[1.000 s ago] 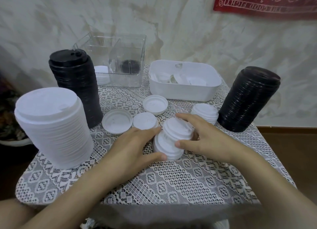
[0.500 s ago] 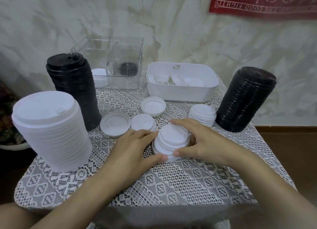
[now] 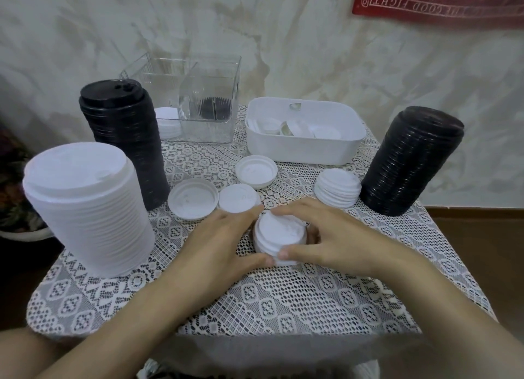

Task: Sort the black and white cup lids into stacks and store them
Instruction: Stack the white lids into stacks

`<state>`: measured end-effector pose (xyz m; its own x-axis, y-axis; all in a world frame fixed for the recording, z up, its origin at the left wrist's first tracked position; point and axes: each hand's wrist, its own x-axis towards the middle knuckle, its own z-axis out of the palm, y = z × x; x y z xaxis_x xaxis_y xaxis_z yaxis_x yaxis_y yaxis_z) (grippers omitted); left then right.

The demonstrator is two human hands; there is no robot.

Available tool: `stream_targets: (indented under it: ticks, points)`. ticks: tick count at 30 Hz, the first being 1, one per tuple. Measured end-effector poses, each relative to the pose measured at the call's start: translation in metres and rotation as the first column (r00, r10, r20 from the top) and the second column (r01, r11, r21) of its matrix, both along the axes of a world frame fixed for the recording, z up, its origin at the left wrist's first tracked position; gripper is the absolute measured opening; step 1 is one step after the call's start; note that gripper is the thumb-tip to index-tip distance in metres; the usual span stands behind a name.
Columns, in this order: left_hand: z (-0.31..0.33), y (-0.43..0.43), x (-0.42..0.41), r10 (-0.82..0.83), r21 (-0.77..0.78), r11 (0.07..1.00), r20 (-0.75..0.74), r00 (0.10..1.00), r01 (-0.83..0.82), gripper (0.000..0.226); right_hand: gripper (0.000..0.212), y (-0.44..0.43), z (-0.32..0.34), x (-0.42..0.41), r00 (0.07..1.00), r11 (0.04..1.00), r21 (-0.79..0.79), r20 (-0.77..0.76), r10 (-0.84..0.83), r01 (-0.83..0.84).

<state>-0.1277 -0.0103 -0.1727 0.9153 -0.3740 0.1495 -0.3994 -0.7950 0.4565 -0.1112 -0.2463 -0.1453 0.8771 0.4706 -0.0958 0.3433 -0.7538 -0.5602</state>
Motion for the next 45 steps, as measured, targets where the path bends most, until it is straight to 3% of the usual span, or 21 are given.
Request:
stream_targets:
  ticks: [6, 16, 29, 38, 42, 45]
  points:
    - [-0.001, 0.0, 0.002, -0.039, 0.033, 0.999, 0.024, 0.999, 0.038, 0.086, 0.085, -0.002, 0.001, -0.002, 0.998, 0.998, 0.001, -0.011, -0.056, 0.056]
    - [0.0, 0.004, 0.004, -0.059, -0.029, 0.998, 0.019, 0.998, 0.06, 0.084, 0.075, 0.003, 0.009, -0.005, 0.998, 0.997, -0.078, 0.066, -0.018, 0.023]
    - [0.0, 0.002, 0.01, -0.057, 0.021, 0.998, -0.013, 0.998, 0.057, 0.076, 0.081, 0.006, 0.005, -0.003, 0.999, 0.997, -0.053, -0.019, -0.051, 0.05]
    - [-0.007, 0.004, 0.004, -0.067, 0.081, 0.995, 0.048, 0.997, 0.063, 0.085, 0.093, 0.003, 0.004, -0.005, 0.995, 0.998, -0.028, -0.085, -0.05, 0.048]
    - [-0.004, 0.004, 0.005, -0.049, 0.03, 0.998, 0.036, 0.998, 0.048, 0.086, 0.093, -0.002, 0.008, -0.004, 0.993, 0.996, -0.052, -0.085, -0.081, 0.077]
    - [-0.004, 0.005, 0.009, -0.013, -0.063, 0.998, 0.043, 0.999, 0.016, 0.069, 0.089, 0.0, 0.008, -0.002, 0.997, 0.996, -0.064, -0.047, -0.066, 0.063]
